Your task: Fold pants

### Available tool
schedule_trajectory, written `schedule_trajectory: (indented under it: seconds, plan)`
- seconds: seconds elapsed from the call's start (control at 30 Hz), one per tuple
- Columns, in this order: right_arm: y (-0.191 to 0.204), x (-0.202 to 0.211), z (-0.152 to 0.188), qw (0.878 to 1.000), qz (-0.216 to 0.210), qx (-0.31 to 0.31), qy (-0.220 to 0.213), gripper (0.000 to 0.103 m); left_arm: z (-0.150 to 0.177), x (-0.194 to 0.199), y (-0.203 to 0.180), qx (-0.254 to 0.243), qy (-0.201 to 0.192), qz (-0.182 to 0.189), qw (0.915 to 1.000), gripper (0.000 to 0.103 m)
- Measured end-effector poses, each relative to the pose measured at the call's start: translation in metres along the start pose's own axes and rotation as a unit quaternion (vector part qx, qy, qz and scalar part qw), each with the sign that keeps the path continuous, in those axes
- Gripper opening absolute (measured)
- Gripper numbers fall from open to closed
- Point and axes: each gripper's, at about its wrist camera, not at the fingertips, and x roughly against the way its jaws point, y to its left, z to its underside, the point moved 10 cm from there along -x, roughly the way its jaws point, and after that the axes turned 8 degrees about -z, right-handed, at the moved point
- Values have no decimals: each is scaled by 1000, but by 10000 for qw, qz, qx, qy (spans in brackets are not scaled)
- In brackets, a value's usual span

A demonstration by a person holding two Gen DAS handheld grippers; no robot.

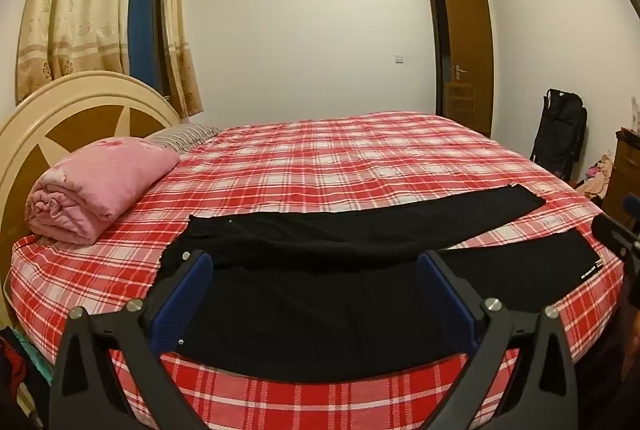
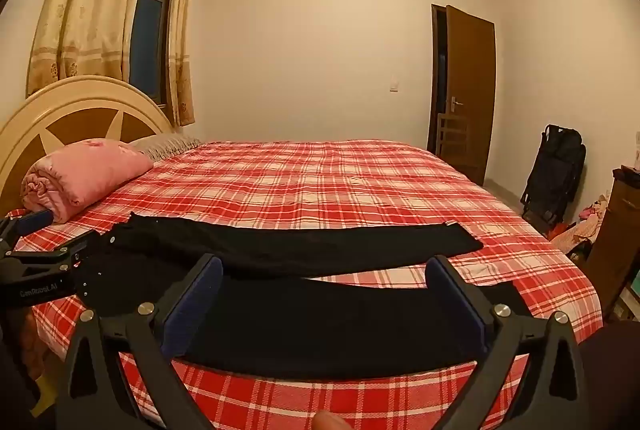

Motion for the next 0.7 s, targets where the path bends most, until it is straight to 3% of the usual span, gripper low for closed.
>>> schedule_trajectory:
  seconds: [0.7]
  plan:
    - [-1, 7, -1, 10000, 17, 25, -94, 102, 7, -2, 12, 117, 80, -1, 9999, 103]
